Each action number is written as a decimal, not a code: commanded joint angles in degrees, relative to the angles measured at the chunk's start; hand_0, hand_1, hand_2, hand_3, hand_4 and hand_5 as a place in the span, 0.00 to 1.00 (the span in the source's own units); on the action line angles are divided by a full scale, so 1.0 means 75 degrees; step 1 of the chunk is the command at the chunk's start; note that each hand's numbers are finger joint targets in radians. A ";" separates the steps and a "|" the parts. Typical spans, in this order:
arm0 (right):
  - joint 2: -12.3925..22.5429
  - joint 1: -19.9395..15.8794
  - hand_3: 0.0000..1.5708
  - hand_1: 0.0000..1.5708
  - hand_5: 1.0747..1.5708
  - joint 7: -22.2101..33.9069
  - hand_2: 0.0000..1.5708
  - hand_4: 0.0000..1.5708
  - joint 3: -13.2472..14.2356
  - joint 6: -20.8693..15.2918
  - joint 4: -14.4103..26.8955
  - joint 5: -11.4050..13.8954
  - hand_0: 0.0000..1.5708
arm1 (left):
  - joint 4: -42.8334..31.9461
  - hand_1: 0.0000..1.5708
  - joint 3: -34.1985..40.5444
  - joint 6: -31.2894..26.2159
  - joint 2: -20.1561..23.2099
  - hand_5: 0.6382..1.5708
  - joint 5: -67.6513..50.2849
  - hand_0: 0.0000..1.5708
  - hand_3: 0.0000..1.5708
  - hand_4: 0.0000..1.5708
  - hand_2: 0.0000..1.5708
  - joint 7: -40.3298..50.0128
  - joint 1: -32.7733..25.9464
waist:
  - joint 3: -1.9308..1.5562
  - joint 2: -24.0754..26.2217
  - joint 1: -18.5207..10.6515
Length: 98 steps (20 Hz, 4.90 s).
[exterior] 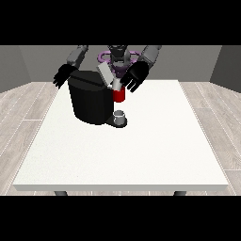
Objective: Insert the coffee pod into the coffee machine and close the lid
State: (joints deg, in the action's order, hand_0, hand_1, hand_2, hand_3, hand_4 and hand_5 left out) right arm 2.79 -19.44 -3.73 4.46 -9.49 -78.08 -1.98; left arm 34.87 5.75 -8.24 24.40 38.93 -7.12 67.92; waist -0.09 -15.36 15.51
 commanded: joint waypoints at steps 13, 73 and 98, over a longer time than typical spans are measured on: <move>-0.0230 0.0167 0.00 0.00 1.00 0.0242 0.00 0.28 -0.0341 -0.0225 -0.0225 0.0220 0.00 | -0.0208 0.00 -0.0370 -0.0229 0.0230 1.00 0.0593 0.00 0.00 0.00 0.00 -0.0255 -0.0109 | 0.0012 0.0046 0.0203; 0.0809 0.0092 0.00 0.00 1.00 0.1155 0.00 0.00 -0.0164 0.1207 0.0047 -0.0039 0.00 | 0.3660 0.00 0.0838 -0.1424 -0.3248 1.00 -0.4640 0.00 0.00 0.00 0.00 -0.0026 -0.6430 | 0.0009 0.3417 -0.3594; 0.1056 -0.2119 0.00 0.00 1.00 -0.0028 0.00 0.00 0.0318 0.1865 0.2427 0.0110 0.00 | 0.6272 0.00 0.0440 -0.0513 -0.2749 1.00 -0.5305 0.00 0.00 0.00 0.00 0.0593 -0.7147 | 0.0011 0.1625 -0.3165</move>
State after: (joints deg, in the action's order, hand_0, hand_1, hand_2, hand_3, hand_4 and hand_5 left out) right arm 9.50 -32.89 -2.12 4.93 3.76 -63.62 -0.84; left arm 79.04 10.21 -12.71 3.67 -0.79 -3.26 14.47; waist 0.02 -1.51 -7.29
